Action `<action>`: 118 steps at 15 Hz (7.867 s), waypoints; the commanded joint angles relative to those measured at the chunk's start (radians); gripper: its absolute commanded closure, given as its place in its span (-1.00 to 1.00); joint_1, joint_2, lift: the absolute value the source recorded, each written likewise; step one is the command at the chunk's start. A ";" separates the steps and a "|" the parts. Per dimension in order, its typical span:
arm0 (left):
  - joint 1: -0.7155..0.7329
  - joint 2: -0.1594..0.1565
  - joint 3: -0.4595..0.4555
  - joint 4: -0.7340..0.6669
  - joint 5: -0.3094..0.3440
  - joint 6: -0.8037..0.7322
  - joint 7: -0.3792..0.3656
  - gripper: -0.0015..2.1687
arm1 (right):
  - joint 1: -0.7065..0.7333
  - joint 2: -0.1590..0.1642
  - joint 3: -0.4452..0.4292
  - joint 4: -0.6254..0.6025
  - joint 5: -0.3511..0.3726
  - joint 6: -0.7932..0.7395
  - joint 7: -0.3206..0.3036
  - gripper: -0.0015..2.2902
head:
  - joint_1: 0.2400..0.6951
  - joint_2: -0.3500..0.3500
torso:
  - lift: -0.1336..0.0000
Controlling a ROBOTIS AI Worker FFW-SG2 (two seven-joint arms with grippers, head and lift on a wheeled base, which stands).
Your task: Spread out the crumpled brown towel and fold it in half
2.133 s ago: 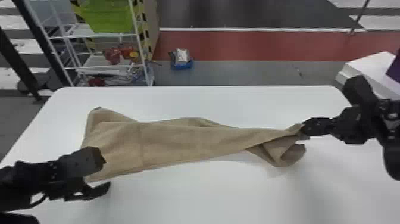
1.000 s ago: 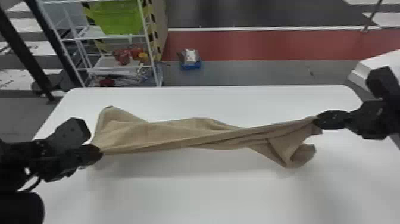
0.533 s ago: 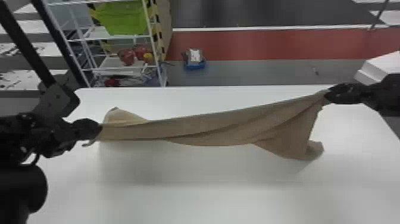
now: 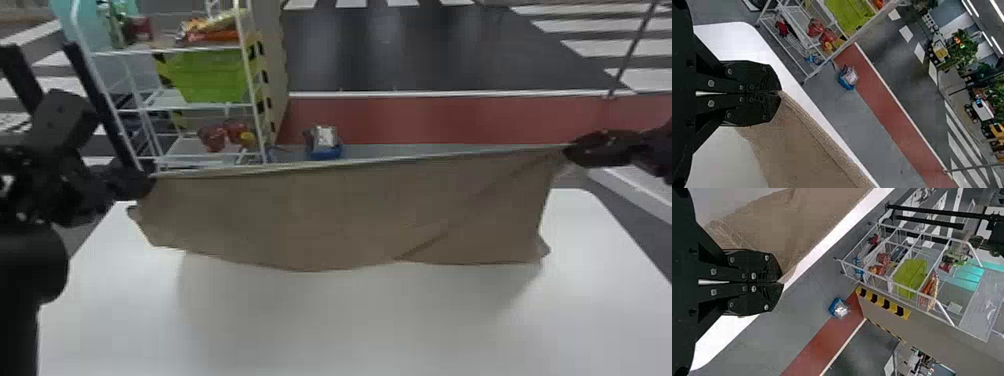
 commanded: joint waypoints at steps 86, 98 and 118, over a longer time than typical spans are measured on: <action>0.540 -0.153 0.482 0.086 0.469 -0.765 0.187 -0.97 | 0.628 -0.149 0.040 -0.090 0.027 -0.487 0.005 -0.36 | 1.00 0.63 | -1.00; 0.541 -0.148 0.488 0.106 0.469 -0.771 0.187 -0.96 | 0.564 -0.143 0.060 -0.013 -0.020 -0.469 0.005 0.39 | 1.00 0.67 | -1.00; 0.541 -0.166 0.450 0.099 0.469 -0.771 0.196 -0.95 | 0.752 -0.236 -0.324 -0.011 -0.092 -0.659 0.005 0.49 | 1.00 0.07 | -1.00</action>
